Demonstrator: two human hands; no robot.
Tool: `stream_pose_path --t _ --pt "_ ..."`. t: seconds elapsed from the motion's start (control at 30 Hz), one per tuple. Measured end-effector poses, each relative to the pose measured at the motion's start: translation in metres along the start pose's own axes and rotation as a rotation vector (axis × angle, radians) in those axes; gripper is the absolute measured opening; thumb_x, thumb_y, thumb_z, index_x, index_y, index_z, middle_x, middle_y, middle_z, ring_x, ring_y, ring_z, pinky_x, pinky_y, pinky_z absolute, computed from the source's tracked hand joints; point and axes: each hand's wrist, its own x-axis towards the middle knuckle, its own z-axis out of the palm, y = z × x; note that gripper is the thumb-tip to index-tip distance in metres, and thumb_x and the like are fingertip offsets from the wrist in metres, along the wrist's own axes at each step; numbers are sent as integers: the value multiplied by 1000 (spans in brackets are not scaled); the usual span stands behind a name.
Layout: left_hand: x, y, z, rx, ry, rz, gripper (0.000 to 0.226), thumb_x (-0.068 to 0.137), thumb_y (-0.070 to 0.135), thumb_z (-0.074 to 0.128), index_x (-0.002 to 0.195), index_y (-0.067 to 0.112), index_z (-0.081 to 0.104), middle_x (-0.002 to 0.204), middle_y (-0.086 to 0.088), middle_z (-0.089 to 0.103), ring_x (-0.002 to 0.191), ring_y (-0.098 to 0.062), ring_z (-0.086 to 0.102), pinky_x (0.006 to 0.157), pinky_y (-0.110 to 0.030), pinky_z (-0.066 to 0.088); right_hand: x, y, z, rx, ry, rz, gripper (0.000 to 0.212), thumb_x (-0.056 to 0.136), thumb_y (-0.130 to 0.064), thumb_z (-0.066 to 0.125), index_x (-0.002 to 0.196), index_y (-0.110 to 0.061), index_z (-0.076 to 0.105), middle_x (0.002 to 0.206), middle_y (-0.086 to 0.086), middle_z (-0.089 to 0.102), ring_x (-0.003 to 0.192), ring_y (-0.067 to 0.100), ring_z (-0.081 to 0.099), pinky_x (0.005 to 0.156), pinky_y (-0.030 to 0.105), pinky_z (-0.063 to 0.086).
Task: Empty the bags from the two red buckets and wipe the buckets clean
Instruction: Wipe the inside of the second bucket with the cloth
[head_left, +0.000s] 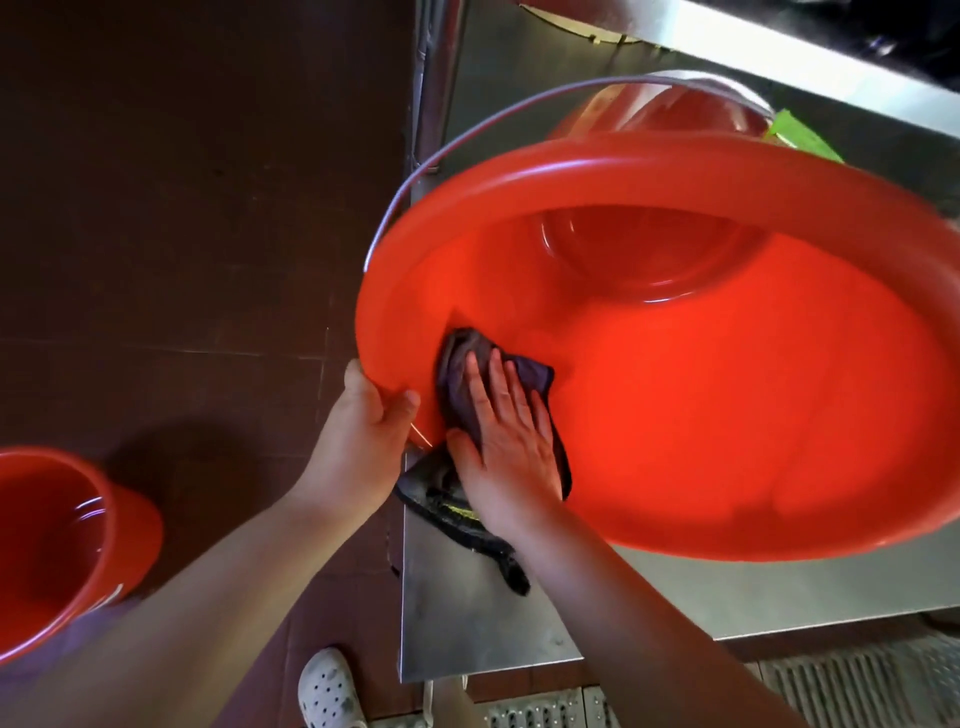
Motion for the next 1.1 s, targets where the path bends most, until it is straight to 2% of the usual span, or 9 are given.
stream_pose_path --t 0.07,0.23,0.37,0.43,0.57,0.63,0.8,0.97,1.1 --pt "-2 9 -7 38 4 31 28 84 34 55 88 60 42 100 5 61 95 -23 65 83 -56 53 10 13 -6 -34 2 -38 75 83 -47 27 148 -36 -8 160 -5 -1 147 12 -2 119 34 0" --pt "-6 32 -23 187 26 125 11 87 38 53 93 32 45 90 -2 64 88 -24 66 80 -56 53 57 60 -18 -179 6 95 70 92 -41 40 151 -30 6 160 -3 8 146 14 9 118 38 9" --pt "-15 44 -19 493 112 295 21 85 57 43 86 36 42 70 9 60 67 -3 58 59 -39 50 97 96 -28 -176 -2 308 66 92 -47 33 151 -33 7 160 -4 9 146 14 7 118 43 5" --pt "-15 41 -18 501 133 317 18 86 56 47 84 38 43 69 13 59 71 4 57 55 -28 45 105 102 -26 -161 0 342 65 92 -49 31 151 -34 7 160 -4 9 147 15 6 117 44 3" --pt "-9 12 -14 287 -58 112 12 88 28 63 92 34 54 91 13 67 91 -3 65 78 -28 51 105 98 -23 -144 15 350 65 92 -48 30 151 -33 7 160 -2 9 147 16 5 116 45 3" --pt "-10 -1 -12 285 -103 65 11 89 27 61 92 35 54 93 12 67 93 -5 65 85 -33 52 96 85 -21 -110 24 368 66 92 -47 31 151 -32 8 160 0 9 147 16 6 117 45 3" --pt "-13 -3 -6 208 -15 47 25 77 41 56 100 31 54 98 1 68 97 -21 65 89 -50 51 27 18 1 -11 120 183 75 84 -52 27 152 -28 4 160 2 10 147 16 8 118 41 6" --pt "-18 5 -4 239 8 109 25 91 27 56 114 20 49 102 0 65 98 -21 64 88 -48 51 -26 -6 8 118 35 -50 79 82 -50 29 144 -41 -19 158 -7 -12 145 9 -16 117 32 -9" --pt "-16 20 -11 336 82 206 14 93 30 55 104 23 49 90 8 62 88 -18 63 76 -37 48 -3 15 -8 125 22 -108 78 81 -43 36 144 -40 -10 159 -6 -5 147 11 -5 118 30 -3"
